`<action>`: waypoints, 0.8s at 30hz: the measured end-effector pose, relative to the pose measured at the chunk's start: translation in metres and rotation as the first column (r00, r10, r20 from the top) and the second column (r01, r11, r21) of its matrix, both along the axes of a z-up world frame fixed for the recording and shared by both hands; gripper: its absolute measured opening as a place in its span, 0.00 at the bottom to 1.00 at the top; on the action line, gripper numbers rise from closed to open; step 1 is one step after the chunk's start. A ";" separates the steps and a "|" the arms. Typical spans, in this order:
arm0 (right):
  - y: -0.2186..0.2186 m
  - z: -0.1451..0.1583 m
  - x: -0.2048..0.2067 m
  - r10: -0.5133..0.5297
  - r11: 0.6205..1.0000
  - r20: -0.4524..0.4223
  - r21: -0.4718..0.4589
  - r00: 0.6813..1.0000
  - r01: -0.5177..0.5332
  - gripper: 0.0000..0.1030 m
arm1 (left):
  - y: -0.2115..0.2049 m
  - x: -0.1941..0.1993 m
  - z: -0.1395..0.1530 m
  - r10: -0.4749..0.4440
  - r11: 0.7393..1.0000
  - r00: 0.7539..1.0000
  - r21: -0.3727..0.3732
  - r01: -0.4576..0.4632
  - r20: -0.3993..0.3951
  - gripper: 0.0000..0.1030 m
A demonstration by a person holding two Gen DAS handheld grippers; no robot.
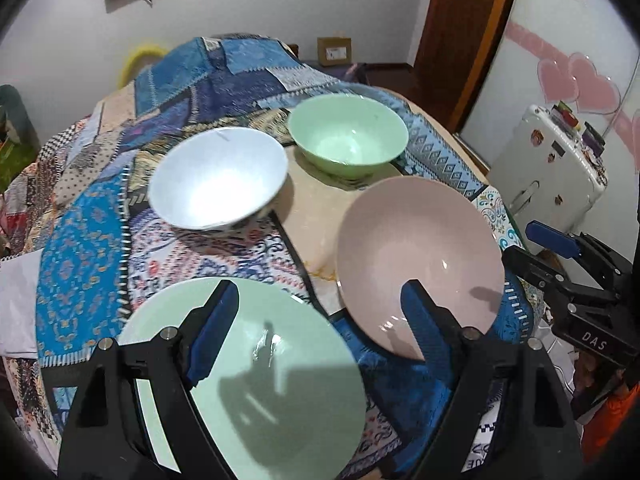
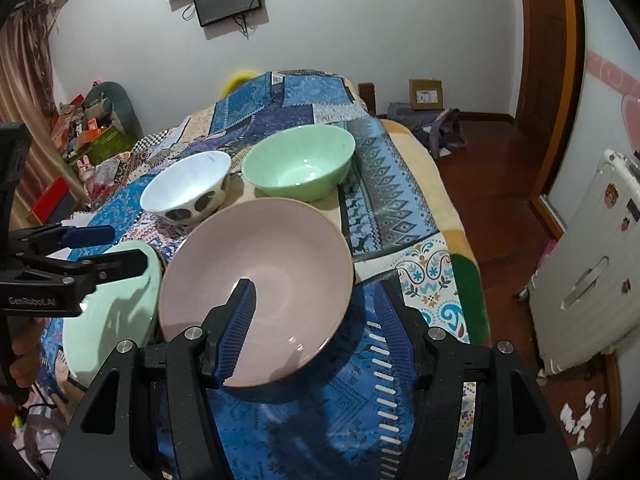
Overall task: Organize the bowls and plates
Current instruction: 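Move both tools to the pale pink bowl and grip its rim, then lift the pale pink bowl with both tools and carry it past the plate stack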
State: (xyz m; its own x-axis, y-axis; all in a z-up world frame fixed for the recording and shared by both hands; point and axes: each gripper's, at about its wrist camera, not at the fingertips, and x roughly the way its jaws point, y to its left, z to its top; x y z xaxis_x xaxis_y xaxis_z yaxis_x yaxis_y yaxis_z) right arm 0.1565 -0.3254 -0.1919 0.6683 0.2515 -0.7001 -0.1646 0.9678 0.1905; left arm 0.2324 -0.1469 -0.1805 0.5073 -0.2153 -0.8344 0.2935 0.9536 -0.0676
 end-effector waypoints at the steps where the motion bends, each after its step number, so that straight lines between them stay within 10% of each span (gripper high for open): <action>1: -0.001 -0.002 0.001 0.000 1.000 -0.004 0.002 1.000 0.000 0.56 | -0.003 0.004 -0.004 -0.005 1.000 1.000 0.002 0.005 -0.008 0.81; 7: -0.003 -0.019 0.009 0.007 0.999 -0.045 0.032 0.999 -0.006 0.55 | -0.017 0.018 -0.026 -0.023 1.000 0.999 0.012 0.024 -0.044 0.77; 18: -0.001 -0.037 0.014 0.038 0.997 -0.097 0.075 0.995 -0.031 0.24 | -0.030 0.032 -0.051 -0.057 0.998 0.991 -0.020 0.055 -0.118 0.29; 24: -0.003 -0.036 0.013 0.019 0.997 -0.106 0.076 0.994 -0.011 0.22 | -0.036 0.031 -0.055 -0.079 0.997 0.991 0.000 0.079 -0.109 0.25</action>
